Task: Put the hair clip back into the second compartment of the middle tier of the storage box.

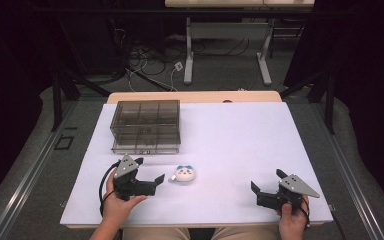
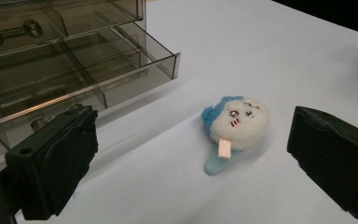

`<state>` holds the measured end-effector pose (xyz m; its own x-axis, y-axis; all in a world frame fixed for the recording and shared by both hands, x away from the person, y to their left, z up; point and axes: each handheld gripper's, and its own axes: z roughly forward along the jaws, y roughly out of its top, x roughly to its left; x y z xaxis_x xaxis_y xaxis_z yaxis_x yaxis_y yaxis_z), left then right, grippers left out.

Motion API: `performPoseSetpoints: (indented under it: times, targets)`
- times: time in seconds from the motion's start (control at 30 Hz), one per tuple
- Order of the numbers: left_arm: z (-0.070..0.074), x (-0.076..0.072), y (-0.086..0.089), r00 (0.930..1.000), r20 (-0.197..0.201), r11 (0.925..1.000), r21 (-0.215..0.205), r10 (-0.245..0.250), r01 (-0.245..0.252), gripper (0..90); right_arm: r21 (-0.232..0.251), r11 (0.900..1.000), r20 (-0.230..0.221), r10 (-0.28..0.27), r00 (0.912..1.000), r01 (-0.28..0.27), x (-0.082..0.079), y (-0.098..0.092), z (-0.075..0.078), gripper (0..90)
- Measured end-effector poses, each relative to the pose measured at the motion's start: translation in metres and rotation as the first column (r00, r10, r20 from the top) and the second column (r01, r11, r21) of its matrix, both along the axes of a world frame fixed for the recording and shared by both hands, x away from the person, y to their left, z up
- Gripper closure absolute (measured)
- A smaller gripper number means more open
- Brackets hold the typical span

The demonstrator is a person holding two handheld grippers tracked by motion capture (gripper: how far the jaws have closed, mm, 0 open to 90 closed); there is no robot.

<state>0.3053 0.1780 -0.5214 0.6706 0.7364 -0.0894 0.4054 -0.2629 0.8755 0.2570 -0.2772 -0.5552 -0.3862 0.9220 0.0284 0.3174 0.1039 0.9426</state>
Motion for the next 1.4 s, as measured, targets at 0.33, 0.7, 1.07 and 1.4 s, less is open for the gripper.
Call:
performPoseSetpoints:
  times: [0.33, 0.7, 1.07, 1.4]
  targets:
    - [0.001, 0.008, -0.014, 0.9992, -0.033, 0.9995, 0.021, -0.021, 0.022, 2.6, -0.001, 1.0, -0.002, 0.002, 1.0, -0.002, 0.0, -0.001, 0.0, 0.0]
    - [0.003, 0.014, -0.022, 0.9984, -0.046, 0.9987, 0.038, -0.034, 0.036, 2.9, -0.003, 1.0, -0.01, 0.002, 0.9999, -0.002, 0.0, 0.0, 0.0, 0.0]
    - [0.0, 0.02, -0.031, 0.9968, -0.067, 0.9972, 0.058, -0.043, 0.047, 3.3, -0.005, 1.0, -0.008, 0.003, 1.0, -0.003, 0.0, -0.001, 0.0, 0.0]
    - [-0.002, 0.026, -0.041, 0.994, -0.093, 0.9942, 0.084, -0.059, 0.067, 3.9, -0.005, 1.0, -0.009, 0.004, 0.9999, -0.004, 0.0, -0.001, 0.0, 0.0]
